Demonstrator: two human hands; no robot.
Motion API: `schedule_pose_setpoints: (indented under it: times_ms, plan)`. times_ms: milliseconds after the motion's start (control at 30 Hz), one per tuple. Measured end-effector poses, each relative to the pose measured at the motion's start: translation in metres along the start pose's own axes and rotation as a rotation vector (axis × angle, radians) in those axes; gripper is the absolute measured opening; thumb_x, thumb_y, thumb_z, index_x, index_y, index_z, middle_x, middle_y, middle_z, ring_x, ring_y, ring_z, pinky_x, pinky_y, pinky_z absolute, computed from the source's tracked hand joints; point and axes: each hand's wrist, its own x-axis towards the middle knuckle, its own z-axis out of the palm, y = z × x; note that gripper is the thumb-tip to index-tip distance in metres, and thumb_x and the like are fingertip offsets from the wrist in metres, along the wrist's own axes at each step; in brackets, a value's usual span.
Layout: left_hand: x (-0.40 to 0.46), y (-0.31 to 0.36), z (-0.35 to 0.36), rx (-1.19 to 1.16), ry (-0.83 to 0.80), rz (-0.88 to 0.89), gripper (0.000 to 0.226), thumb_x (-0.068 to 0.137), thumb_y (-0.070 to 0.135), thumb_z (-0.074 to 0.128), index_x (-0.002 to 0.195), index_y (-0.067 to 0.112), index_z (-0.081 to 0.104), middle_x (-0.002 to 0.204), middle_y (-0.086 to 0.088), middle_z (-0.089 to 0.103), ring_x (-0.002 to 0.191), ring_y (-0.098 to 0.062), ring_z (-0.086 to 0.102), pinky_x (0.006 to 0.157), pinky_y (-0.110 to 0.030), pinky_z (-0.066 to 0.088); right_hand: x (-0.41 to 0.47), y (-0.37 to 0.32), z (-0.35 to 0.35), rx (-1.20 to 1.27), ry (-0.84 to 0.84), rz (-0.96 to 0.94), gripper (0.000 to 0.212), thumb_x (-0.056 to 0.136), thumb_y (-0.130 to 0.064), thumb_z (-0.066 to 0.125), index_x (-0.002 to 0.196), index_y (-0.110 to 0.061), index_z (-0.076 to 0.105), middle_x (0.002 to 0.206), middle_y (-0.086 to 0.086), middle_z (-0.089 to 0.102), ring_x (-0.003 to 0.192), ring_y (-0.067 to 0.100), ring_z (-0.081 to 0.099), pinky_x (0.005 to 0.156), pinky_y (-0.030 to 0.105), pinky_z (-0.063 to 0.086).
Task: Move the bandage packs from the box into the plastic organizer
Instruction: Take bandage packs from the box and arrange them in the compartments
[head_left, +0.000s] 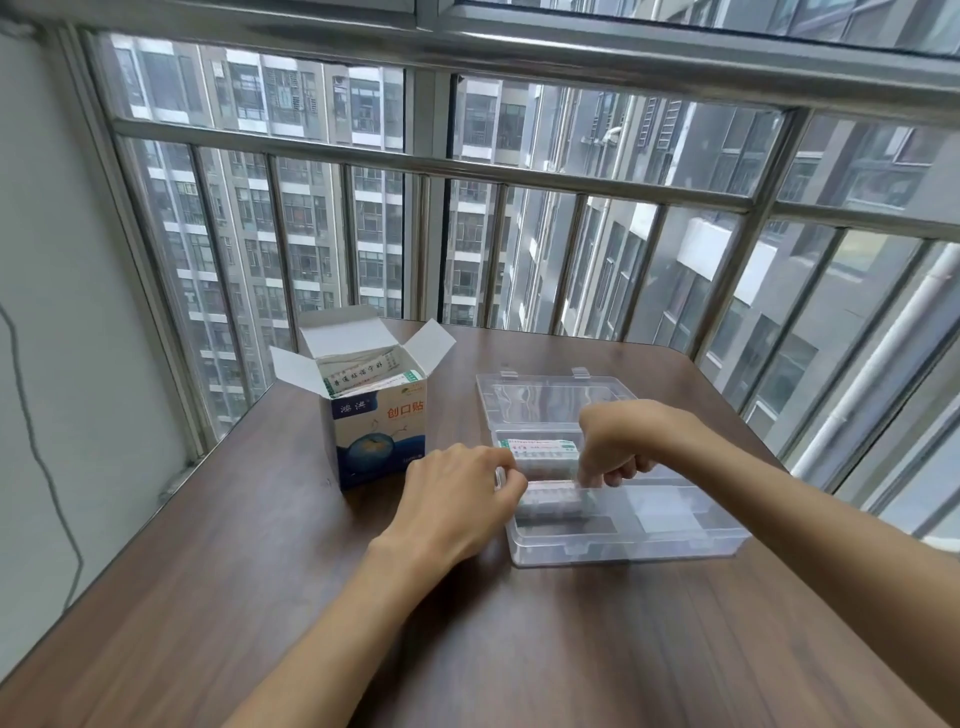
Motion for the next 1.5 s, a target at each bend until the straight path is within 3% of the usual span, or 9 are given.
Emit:
schedule_pose_setpoints:
  times_ms: [467,600,767,867,933,1033,1167,1333,1500]
  plan:
    - [-0.007,0.003,-0.011,-0.021,0.074,0.027,0.028,0.094,0.044,0.043,0.112,0.04,0.063,0.084,0.003,0.068,0.084,-0.02,0.063,0.071,-0.032,0.045,-0.021,0.004,0.0,0.082,0.157,-0.05,0.024,0.089,-0.03,0.062,0.074,-0.011,0.067,0.047,-0.007,0.053,0.043,0.006,0.045,0.044,0.016,0.036]
    - [-0.013,-0.001,-0.039,-0.087,0.539,0.099,0.022,0.087,0.04,0.059,0.106,0.035,0.067,0.054,0.011,0.047,0.057,-0.011,0.056,0.055,-0.024,0.042,-0.036,-0.012,-0.015,0.155,0.491,-0.257,0.021,0.086,-0.033,0.064,0.079,-0.015,0.074,0.054,-0.007,0.063,0.055,0.007,0.059,0.063,0.024,0.053]
    - [-0.015,-0.043,-0.065,-0.186,1.04,-0.072,0.037,0.083,0.027,0.063,0.119,0.017,0.057,0.103,0.001,0.056,0.091,-0.01,0.045,0.079,-0.013,0.035,-0.035,-0.057,-0.014,0.081,0.793,-0.634,0.047,0.089,-0.039,0.059,0.134,-0.031,0.047,0.12,-0.007,0.054,0.109,0.01,0.05,0.085,0.024,0.047]
    - [-0.013,-0.063,-0.058,-0.545,0.955,-0.362,0.06,0.077,0.039,0.064,0.129,0.017,0.044,0.112,0.004,0.047,0.1,-0.009,0.044,0.086,-0.024,0.037,-0.015,-0.078,0.004,-0.071,0.876,-0.624,0.053,0.092,-0.037,0.055,0.141,-0.03,0.037,0.145,0.001,0.035,0.133,0.02,0.029,0.106,0.038,0.034]
    - [-0.011,-0.068,-0.054,-0.888,0.794,-0.483,0.061,0.076,0.042,0.064,0.128,0.017,0.045,0.108,0.004,0.053,0.093,-0.013,0.053,0.076,-0.024,0.044,-0.01,-0.087,0.017,-0.032,0.982,-0.636,0.038,0.088,-0.025,0.062,0.126,-0.024,0.057,0.132,0.006,0.051,0.123,0.025,0.043,0.096,0.042,0.043]
    - [-0.01,-0.069,-0.049,-1.125,0.659,-0.417,0.012,0.088,0.019,0.06,0.096,0.011,0.064,0.079,0.001,0.064,0.064,-0.005,0.057,0.049,-0.012,0.043,-0.005,-0.087,0.031,0.143,1.147,-0.707,0.023,0.074,-0.01,0.073,0.095,-0.018,0.072,0.097,0.003,0.065,0.092,0.024,0.058,0.069,0.035,0.051]
    - [-0.016,-0.066,-0.044,-0.958,0.697,-0.281,0.016,0.079,0.027,0.049,0.066,0.022,0.055,0.048,0.012,0.055,0.045,-0.001,0.047,0.043,-0.012,0.034,-0.015,-0.083,0.023,0.361,1.048,-0.679,0.018,0.089,-0.013,0.05,0.097,-0.018,0.066,0.095,-0.002,0.067,0.085,0.019,0.057,0.066,0.029,0.039]
    - [-0.018,-0.072,-0.035,-0.796,0.71,-0.221,0.016,0.082,0.039,0.044,0.073,0.033,0.056,0.052,-0.002,0.049,0.049,-0.009,0.041,0.051,-0.033,0.037,-0.018,-0.087,0.005,0.245,0.774,-0.681,0.02,0.086,-0.035,0.062,0.102,-0.028,0.071,0.104,-0.009,0.07,0.099,0.014,0.06,0.083,0.034,0.049]
    - [-0.02,-0.073,-0.034,-0.733,0.721,-0.194,0.024,0.086,0.032,0.044,0.097,0.029,0.064,0.048,0.01,0.037,0.047,-0.007,0.034,0.049,-0.028,0.031,-0.02,-0.09,-0.009,0.172,0.624,-0.659,0.02,0.078,-0.035,0.072,0.096,-0.026,0.072,0.085,-0.006,0.066,0.079,0.014,0.057,0.066,0.028,0.046]
